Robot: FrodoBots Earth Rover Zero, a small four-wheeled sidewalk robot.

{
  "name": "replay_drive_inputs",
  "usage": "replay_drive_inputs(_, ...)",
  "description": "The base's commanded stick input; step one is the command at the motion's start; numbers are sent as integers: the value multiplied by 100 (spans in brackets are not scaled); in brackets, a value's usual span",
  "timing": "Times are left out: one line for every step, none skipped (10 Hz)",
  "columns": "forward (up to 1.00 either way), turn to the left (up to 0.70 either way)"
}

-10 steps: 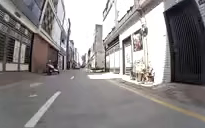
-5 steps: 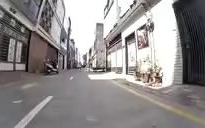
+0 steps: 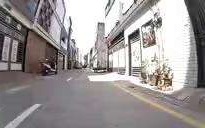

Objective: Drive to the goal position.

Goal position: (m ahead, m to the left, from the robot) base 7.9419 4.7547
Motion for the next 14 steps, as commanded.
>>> replay_drive_inputs(100,0)
replay_drive_inputs(100,16)
replay_drive_inputs(100,40)
replay_drive_inputs(100,40)
replay_drive_inputs(100,37)
replay_drive_inputs(100,33)
replay_drive_inputs(100,3)
replay_drive_inputs(100,0)
replay_drive_inputs(100,0)
replay_drive_inputs(100,0)
replay_drive_inputs(100,0)
replay_drive_inputs(100,0)
replay_drive_inputs(100,0)
replay_drive_inputs(100,0)
